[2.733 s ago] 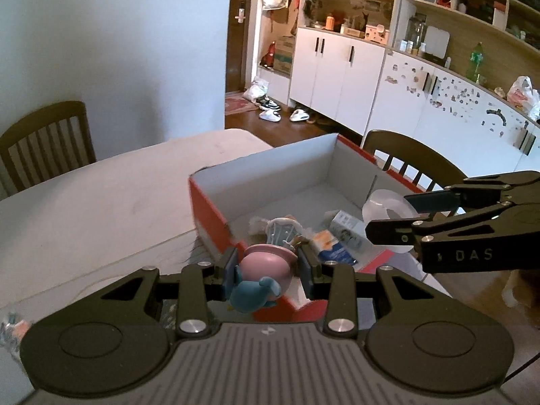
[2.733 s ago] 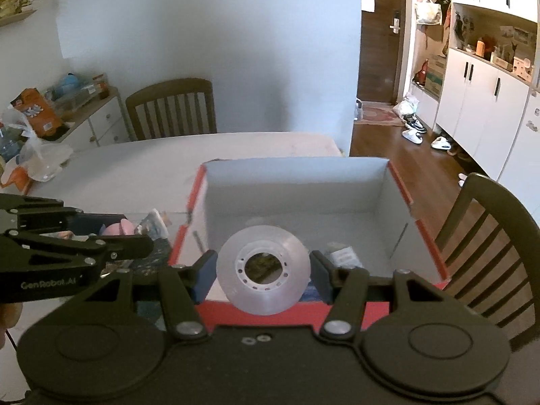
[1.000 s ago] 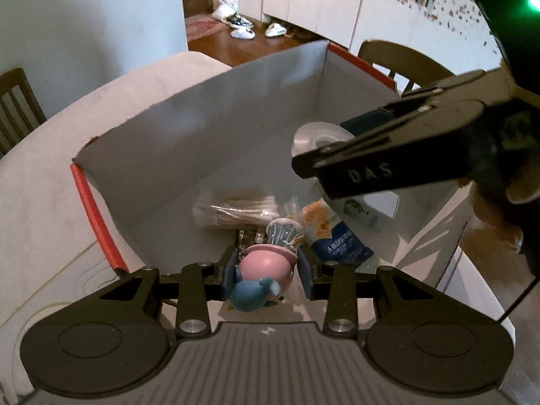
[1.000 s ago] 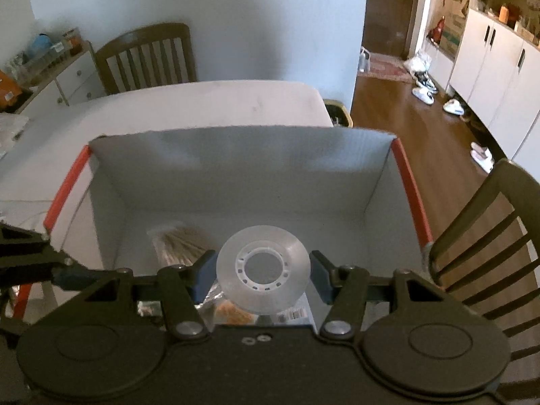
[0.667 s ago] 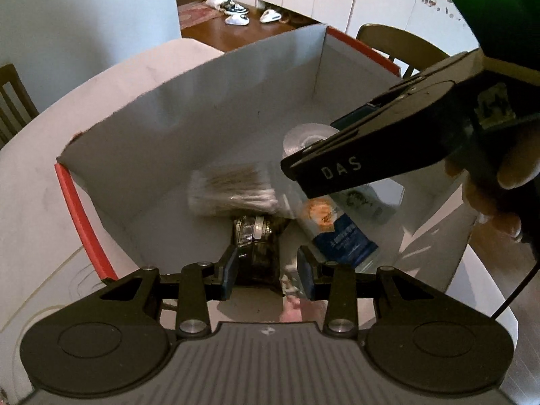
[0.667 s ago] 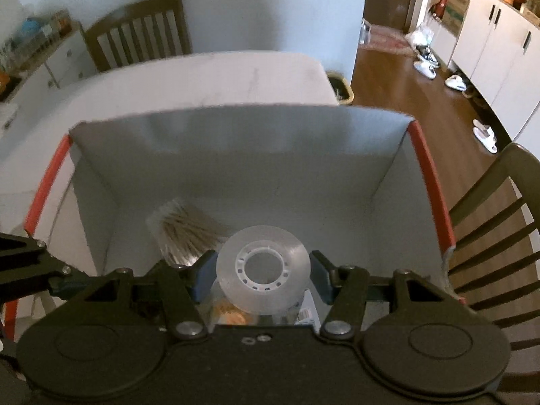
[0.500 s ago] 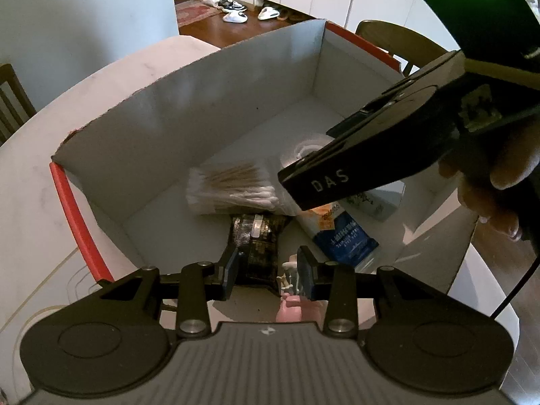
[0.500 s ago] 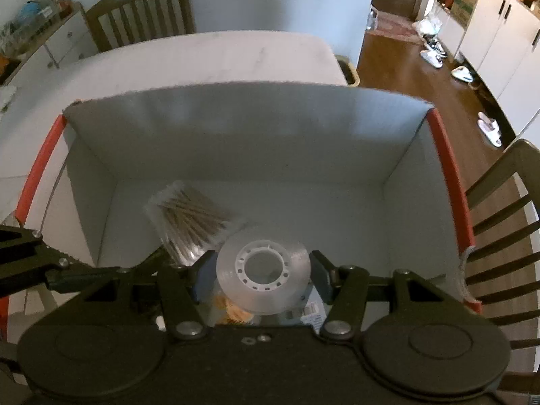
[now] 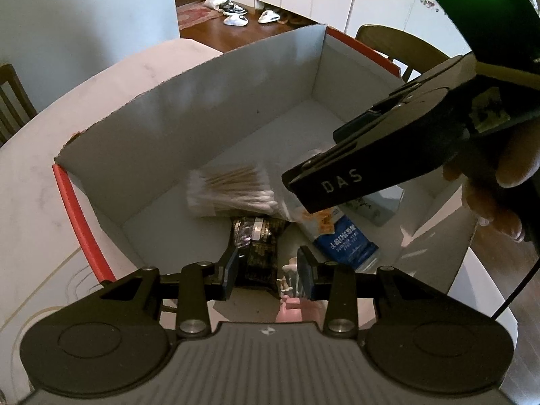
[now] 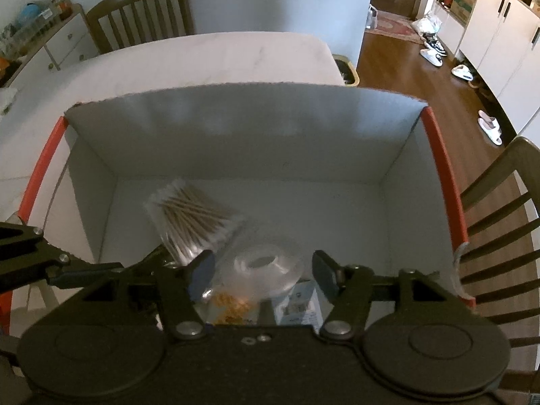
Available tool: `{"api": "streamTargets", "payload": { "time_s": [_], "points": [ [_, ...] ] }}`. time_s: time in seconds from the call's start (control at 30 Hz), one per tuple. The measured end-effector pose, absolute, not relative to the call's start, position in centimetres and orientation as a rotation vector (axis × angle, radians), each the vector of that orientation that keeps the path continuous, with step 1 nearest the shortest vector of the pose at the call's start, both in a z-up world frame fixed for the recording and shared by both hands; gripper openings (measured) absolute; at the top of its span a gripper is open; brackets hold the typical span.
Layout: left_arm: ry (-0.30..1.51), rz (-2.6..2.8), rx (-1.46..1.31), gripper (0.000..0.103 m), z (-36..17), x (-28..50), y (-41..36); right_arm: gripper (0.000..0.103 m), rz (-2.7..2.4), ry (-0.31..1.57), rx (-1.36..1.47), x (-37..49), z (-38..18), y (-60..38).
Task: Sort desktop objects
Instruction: 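Open right tool to drop the tape roll while left tool lowers the pink toy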
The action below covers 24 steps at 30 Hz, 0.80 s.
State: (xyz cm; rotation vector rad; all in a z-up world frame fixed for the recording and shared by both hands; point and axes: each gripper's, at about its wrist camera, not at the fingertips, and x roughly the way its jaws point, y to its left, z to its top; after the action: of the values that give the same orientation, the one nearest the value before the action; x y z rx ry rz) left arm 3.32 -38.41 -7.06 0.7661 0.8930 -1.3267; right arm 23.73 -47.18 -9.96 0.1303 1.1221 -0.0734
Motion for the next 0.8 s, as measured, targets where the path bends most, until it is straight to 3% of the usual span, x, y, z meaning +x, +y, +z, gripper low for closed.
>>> {"api": "streamTargets", "payload": {
  "time_s": [0.8],
  "points": [
    [0.852,-1.353,0.65,0.037,-3.9,2.3,-35.5,0.063,-0.066,0.985,0.15,17.5,-4.8,-47.2]
  ]
}}
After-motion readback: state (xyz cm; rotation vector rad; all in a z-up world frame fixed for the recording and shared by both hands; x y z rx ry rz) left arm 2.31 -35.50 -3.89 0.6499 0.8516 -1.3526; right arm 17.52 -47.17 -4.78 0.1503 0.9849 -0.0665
